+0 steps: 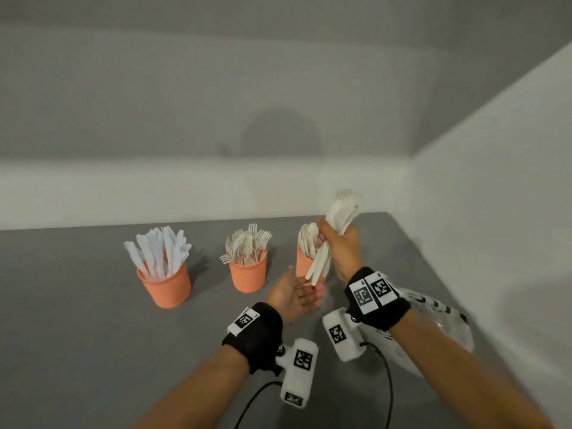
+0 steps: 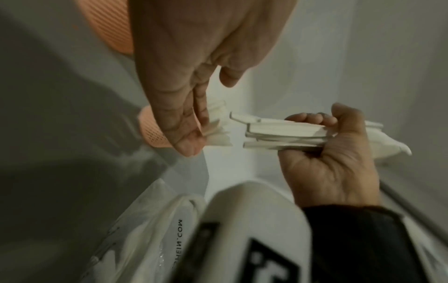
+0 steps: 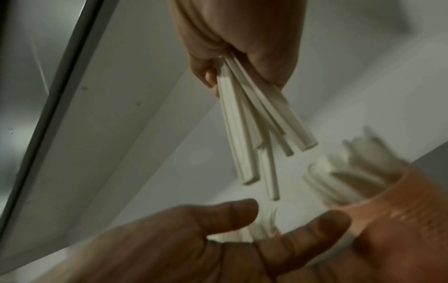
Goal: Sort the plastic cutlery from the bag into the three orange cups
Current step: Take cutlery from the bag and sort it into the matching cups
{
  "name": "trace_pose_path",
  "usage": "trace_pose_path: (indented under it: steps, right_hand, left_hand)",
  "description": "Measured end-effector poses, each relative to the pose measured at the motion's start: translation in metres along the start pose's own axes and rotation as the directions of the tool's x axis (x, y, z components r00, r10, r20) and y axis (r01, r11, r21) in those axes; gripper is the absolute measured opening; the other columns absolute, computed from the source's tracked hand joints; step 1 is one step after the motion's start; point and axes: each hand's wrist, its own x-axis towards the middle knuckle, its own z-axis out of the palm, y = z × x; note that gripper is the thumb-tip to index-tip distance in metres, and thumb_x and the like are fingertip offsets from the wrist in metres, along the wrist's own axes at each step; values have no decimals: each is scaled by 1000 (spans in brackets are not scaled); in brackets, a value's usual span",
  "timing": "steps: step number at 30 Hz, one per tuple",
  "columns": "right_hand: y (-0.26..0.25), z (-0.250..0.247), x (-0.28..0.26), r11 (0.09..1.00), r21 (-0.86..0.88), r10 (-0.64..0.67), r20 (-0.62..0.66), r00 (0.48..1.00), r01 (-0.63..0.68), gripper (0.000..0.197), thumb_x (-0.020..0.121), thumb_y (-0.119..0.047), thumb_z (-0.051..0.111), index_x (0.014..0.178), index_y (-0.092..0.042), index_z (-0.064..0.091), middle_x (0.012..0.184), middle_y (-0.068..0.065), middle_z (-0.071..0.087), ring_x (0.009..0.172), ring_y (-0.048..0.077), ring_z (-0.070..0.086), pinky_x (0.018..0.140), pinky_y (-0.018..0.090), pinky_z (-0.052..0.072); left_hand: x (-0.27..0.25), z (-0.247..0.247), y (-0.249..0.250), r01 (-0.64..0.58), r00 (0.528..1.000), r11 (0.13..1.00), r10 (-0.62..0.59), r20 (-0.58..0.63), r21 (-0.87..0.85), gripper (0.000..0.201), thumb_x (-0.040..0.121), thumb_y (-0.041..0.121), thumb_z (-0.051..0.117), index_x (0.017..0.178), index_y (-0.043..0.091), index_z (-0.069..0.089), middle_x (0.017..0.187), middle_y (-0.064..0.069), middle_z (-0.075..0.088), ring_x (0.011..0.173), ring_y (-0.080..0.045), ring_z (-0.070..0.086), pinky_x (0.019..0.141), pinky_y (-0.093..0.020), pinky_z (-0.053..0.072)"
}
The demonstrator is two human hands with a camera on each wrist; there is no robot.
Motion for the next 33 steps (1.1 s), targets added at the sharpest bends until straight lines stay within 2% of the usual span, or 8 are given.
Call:
trace_pose_path:
  steps: [8,13,16,22,26,28,31,33]
  right_hand:
    - [61,73,-48,992,13,124,45,991,-125,11,80,-3,68,88,-6,62,74,-2,67,67,6,65,61,19,52]
    - [69,87,-55,969,47,238,95,966,-244,22,87,0,57,71,-15,54,50,-3,53,40,6,48,48,24,44]
    - [74,90,-53,931,-1,360,170,917,-365,24,86,1,52,65,-10,48,36,-6,38,28,7,33,35,18,30]
    - [76,92,-62,804,-117,548,527,649,-583,26,94,-6,42,69,-12,48,31,-8,31,24,4,29,32,13,28]
    - [73,95,-73,759,-330,611,659,438,-562,54,92,-5,38,41,-21,45,31,-10,33,29,3,33,38,15,33]
    - [76,94,-74,763,-367,623,636,455,-532,55,92,-5,39,40,-21,49,33,-8,38,32,4,38,41,16,37]
    - [78,98,-77,838,-362,546,539,642,-409,17,87,5,45,80,1,60,49,10,56,48,17,55,55,27,50]
    - [83,104,-81,856,-286,516,480,709,-430,22,85,7,45,103,12,56,75,33,60,66,29,58,67,36,50]
  left_hand:
    - [-29,-48,19,-47,998,982,37,-59,-184,38,100,25,30,83,5,58,68,-9,62,70,-20,55,60,-30,51]
    - [-42,-71,17,30,997,999,-28,-71,16,45,97,37,24,91,8,58,76,-8,61,73,-22,54,69,-33,45]
    - [-44,-84,22,-64,991,973,89,-103,222,47,95,45,29,72,13,55,56,2,53,54,-13,48,60,-26,43]
    - [-57,-91,45,-331,942,855,323,90,400,29,82,36,63,84,7,59,58,-4,58,51,-15,56,54,-26,49]
    - [-55,-94,51,-374,915,807,402,39,458,22,75,20,71,90,5,65,81,-9,68,71,-16,63,69,-24,52]
    - [-55,-89,51,-383,882,775,468,-49,503,7,77,8,68,81,3,66,79,-12,67,75,-22,62,72,-26,51]
    - [-48,-82,51,-387,756,692,616,-219,610,13,75,7,69,86,3,65,85,-13,67,80,-24,64,72,-29,52]
    - [-45,-78,49,-383,699,637,674,-241,669,27,77,12,70,102,3,64,96,-11,68,89,-24,66,79,-31,53]
